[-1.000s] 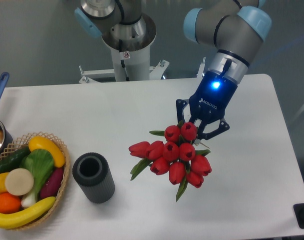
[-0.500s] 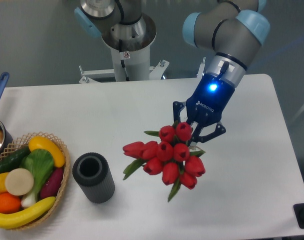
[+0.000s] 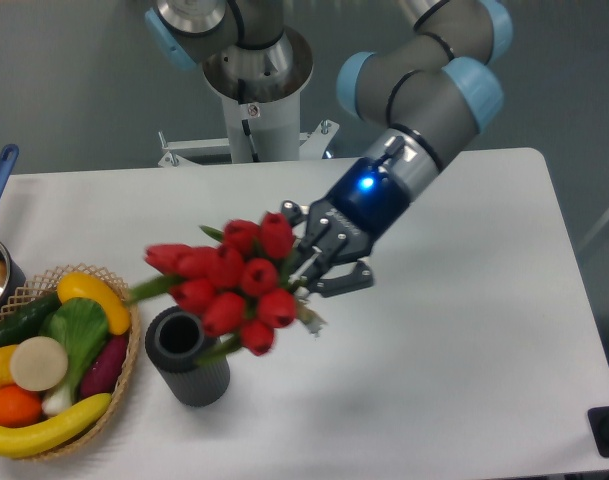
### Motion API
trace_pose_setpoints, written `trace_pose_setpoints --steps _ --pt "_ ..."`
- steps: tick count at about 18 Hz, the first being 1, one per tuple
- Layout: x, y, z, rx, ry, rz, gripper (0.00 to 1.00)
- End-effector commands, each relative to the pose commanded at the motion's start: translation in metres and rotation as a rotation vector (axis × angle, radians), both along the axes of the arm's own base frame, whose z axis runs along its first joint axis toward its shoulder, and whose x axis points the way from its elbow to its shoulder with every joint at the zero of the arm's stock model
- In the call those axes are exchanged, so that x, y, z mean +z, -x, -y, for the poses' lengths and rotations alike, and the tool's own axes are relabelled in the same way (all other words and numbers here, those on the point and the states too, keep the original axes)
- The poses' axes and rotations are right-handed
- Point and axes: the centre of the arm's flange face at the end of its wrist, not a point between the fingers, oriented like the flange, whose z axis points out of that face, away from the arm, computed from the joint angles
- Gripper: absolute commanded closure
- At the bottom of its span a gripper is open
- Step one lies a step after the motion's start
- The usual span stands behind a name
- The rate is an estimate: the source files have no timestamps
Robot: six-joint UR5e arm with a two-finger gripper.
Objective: Insert the flowers into the vase
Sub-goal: 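Carry the tulips over the black vase, stems pointing down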
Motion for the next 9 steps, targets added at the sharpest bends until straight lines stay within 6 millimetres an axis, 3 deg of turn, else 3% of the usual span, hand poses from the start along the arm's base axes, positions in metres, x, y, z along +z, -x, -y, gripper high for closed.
trace_pose_setpoints --steps 9 --pt "-0.003 -0.048 -0.033 -0.110 -0.026 0.031 0.83"
